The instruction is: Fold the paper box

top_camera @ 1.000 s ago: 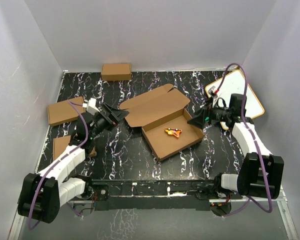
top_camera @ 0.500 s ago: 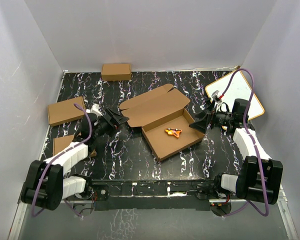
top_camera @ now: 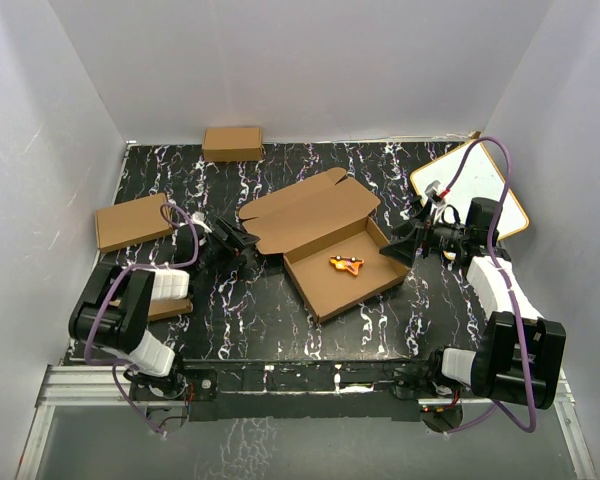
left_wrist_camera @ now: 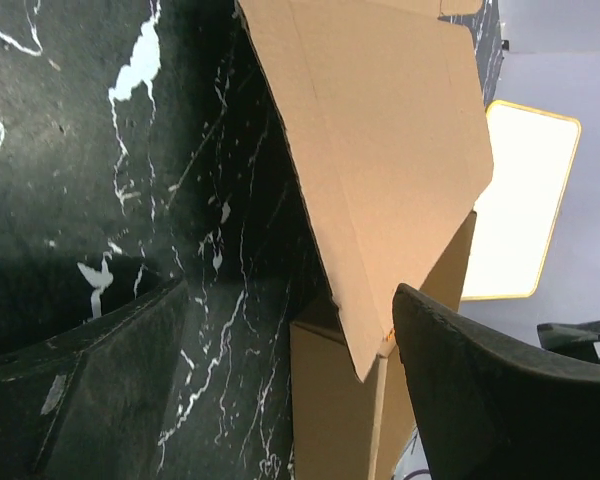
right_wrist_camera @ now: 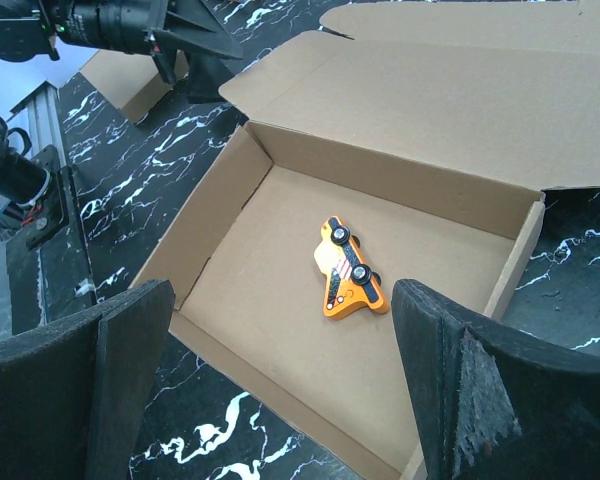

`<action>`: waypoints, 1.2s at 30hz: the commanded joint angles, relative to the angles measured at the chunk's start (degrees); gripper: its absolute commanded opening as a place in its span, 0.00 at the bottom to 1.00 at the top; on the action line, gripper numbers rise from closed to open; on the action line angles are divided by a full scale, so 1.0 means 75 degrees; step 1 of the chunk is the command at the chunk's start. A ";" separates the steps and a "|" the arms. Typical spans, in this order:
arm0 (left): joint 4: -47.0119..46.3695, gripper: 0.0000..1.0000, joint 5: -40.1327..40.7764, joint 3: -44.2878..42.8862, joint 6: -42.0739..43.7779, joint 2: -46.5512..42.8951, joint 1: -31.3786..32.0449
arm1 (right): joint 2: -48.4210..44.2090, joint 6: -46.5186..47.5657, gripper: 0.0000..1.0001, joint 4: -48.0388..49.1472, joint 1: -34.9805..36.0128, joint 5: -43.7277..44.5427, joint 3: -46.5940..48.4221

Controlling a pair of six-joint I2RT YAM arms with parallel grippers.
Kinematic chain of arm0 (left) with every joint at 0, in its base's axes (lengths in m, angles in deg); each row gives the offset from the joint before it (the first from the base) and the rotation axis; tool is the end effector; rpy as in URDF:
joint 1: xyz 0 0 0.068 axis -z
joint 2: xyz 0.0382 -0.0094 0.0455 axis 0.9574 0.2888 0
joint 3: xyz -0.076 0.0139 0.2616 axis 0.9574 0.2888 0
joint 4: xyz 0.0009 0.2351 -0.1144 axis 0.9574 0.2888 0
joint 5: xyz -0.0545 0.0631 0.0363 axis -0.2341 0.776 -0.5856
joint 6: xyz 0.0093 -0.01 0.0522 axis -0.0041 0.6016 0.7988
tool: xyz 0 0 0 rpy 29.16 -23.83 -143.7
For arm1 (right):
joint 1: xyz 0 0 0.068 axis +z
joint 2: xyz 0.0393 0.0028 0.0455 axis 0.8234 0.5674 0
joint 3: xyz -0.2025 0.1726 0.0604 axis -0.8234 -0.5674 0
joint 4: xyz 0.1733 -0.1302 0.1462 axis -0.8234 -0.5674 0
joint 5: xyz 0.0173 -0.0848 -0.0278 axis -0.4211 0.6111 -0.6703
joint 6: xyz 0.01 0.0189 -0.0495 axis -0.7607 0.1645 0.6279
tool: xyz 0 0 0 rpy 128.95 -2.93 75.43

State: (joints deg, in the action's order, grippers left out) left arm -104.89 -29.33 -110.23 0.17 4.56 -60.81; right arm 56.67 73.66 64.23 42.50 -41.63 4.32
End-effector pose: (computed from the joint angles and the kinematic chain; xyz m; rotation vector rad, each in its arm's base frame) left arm 0.2661 -0.0709 0.1484 -0.6575 2.0483 -1.1304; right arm 0.2400 -0.0199 0.2386 -0.6317 1.7649 1.1078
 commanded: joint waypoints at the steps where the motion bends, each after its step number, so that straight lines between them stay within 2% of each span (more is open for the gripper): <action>1: -0.1212 0.81 0.0080 -0.0397 -0.0402 0.0565 -0.0082 | -0.0114 0.0292 1.00 0.0529 -0.0075 -0.0388 0.0187; 4: -0.1864 0.79 0.0083 -0.0506 -0.0746 0.1135 -0.0076 | -0.0118 0.0320 1.00 0.0531 -0.0092 -0.0428 0.0187; 11: -0.2750 0.62 -0.0187 -0.1034 -0.1236 0.2255 -0.0082 | -0.0068 0.0368 1.00 0.0536 -0.0161 -0.0577 0.0199; 14: -0.2524 0.58 -0.0236 -0.1261 -0.1177 0.2421 -0.0074 | -0.0017 0.0377 1.00 0.0535 -0.0213 -0.0594 0.0211; 20: -0.1470 0.56 -0.0157 -0.1755 -0.0718 0.2514 -0.0121 | 0.0038 0.0369 1.00 0.0548 -0.0352 -0.0690 0.0211; 25: -0.1524 0.48 -0.0636 -0.1931 -0.0777 0.2837 -0.0308 | 0.0117 0.0348 1.00 0.0560 -0.0493 -0.0751 0.0199; 36: -0.0256 0.28 -0.1037 -0.2647 0.0093 0.2931 -0.0330 | 0.0159 0.0257 1.00 0.0648 -0.0596 -0.0840 0.0176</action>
State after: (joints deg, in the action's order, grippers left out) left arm -110.86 -34.94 -127.19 -3.02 27.34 -63.15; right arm 57.96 74.23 64.69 38.61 -45.09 4.32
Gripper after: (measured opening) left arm 0.311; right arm 0.998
